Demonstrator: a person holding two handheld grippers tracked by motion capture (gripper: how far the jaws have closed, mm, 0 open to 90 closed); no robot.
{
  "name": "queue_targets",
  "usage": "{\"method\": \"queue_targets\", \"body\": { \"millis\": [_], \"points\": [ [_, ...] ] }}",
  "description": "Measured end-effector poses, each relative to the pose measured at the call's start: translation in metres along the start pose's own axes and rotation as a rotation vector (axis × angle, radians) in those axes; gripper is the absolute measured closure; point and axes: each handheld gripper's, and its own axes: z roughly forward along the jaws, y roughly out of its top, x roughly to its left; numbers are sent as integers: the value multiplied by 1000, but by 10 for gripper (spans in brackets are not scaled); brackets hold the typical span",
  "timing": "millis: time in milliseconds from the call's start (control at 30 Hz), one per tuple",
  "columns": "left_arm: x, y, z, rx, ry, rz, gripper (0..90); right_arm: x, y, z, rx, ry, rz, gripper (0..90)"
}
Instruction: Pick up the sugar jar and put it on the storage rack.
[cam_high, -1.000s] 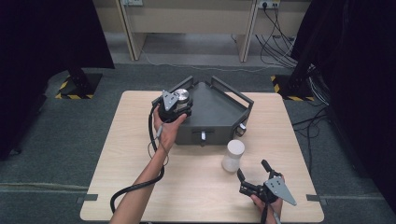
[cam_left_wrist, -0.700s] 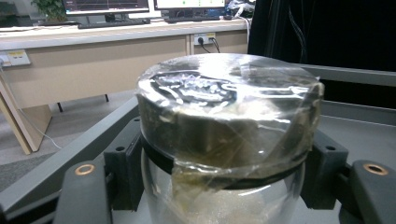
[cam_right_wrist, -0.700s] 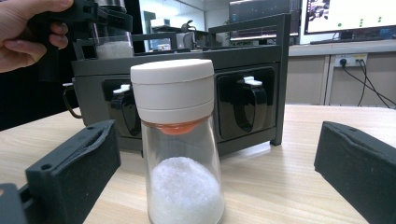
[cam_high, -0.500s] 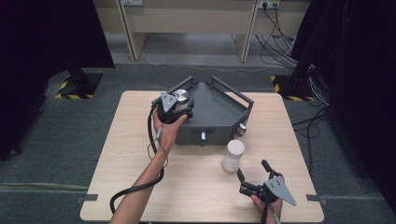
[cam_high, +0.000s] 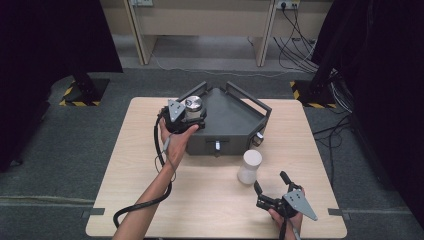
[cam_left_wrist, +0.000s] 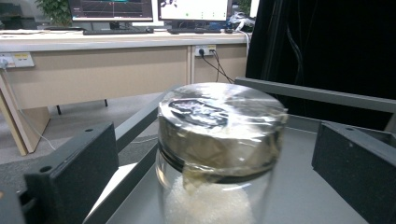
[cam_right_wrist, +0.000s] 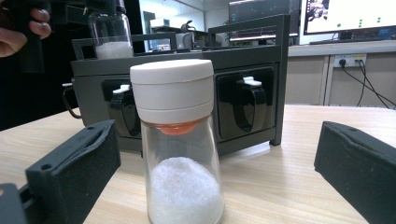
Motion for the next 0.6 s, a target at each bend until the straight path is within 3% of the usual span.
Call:
{"method": "queue_targets", "body": {
  "millis": [400, 600],
  "points": [
    [3, -5, -26, -57, -52, -3, 0, 0, 0, 0, 0, -1, -3, 6],
    [2, -10, -40, -85, -78, 22, 0, 1, 0, 0, 0, -2, -4, 6]
  ]
}}
